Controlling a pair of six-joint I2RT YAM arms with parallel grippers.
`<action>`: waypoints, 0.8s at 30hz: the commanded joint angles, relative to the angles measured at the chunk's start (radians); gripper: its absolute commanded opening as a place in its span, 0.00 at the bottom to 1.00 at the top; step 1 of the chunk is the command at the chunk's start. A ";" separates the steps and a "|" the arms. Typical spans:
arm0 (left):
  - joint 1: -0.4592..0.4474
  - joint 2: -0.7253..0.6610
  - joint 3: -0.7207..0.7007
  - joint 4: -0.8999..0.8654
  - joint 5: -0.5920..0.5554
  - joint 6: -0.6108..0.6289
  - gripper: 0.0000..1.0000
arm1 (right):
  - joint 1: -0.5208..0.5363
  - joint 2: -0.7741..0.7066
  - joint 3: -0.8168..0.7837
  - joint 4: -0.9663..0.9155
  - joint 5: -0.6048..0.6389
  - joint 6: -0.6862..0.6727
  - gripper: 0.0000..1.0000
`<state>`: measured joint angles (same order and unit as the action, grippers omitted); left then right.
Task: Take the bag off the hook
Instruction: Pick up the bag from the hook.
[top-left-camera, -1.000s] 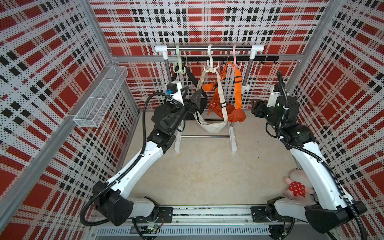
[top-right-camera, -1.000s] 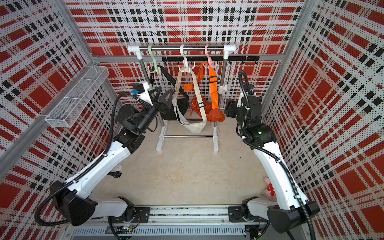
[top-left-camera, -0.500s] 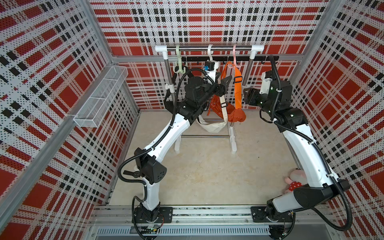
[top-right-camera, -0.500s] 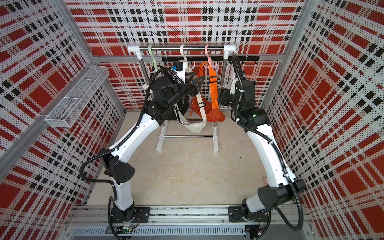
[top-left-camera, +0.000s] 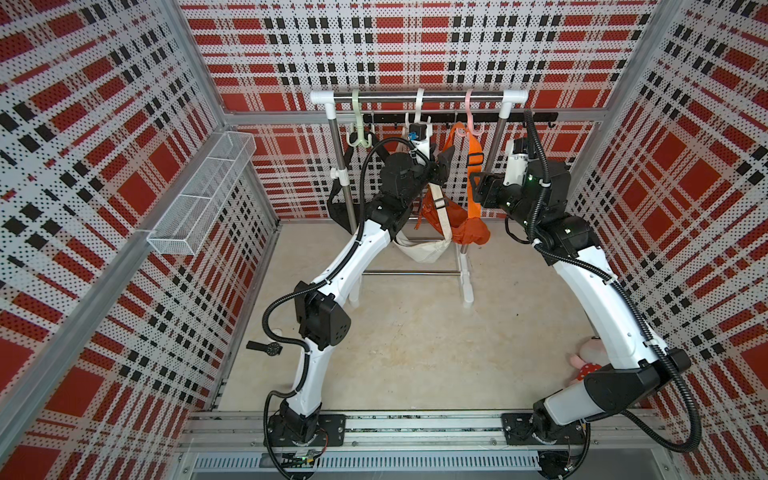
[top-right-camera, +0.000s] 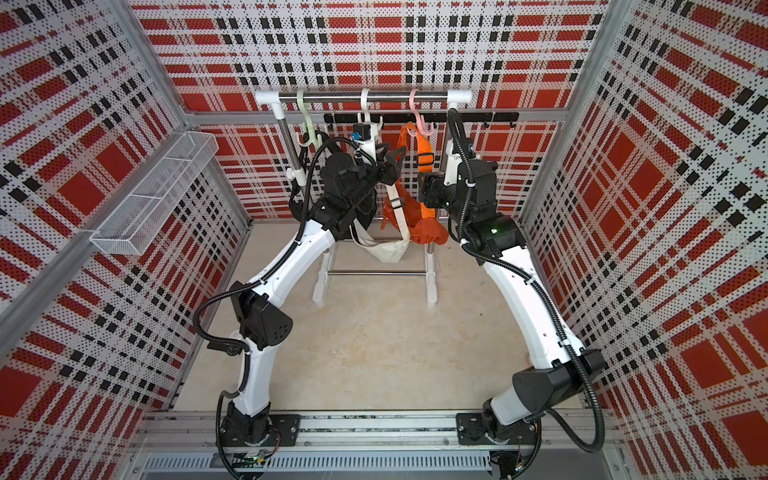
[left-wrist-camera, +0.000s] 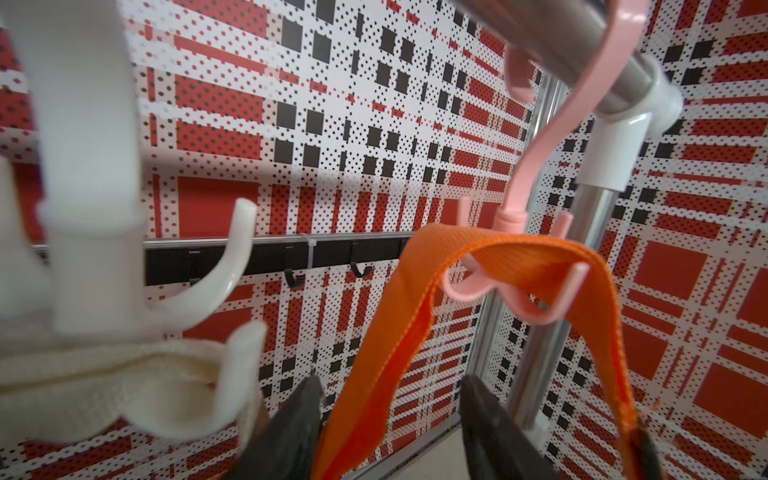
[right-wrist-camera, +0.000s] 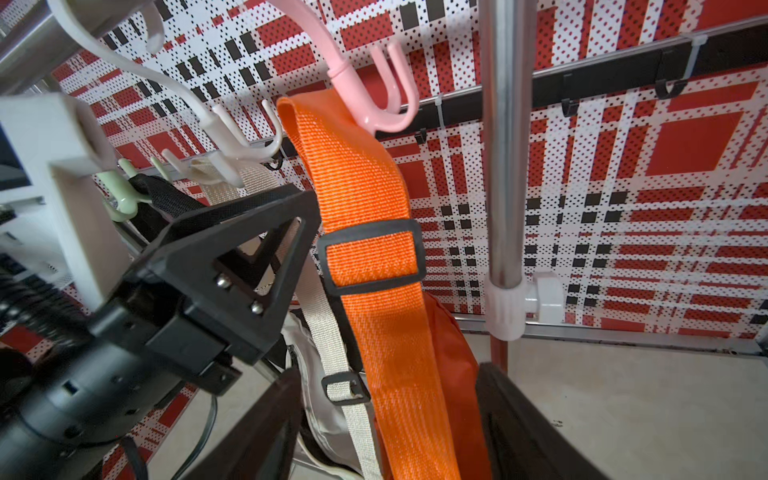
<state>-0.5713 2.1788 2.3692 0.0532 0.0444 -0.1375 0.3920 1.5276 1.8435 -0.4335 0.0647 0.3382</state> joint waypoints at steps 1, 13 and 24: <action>0.004 0.034 0.032 0.061 -0.011 0.002 0.57 | 0.018 0.028 0.019 0.078 0.050 -0.053 0.71; 0.001 0.083 0.030 0.168 0.017 0.026 0.57 | 0.022 0.091 0.017 0.138 0.068 -0.096 0.73; 0.010 0.110 0.032 0.275 0.089 0.013 0.45 | 0.022 0.089 -0.049 0.239 0.073 -0.093 0.66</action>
<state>-0.5621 2.2700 2.3741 0.2848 0.0879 -0.1329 0.4057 1.6215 1.7870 -0.2474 0.1287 0.2562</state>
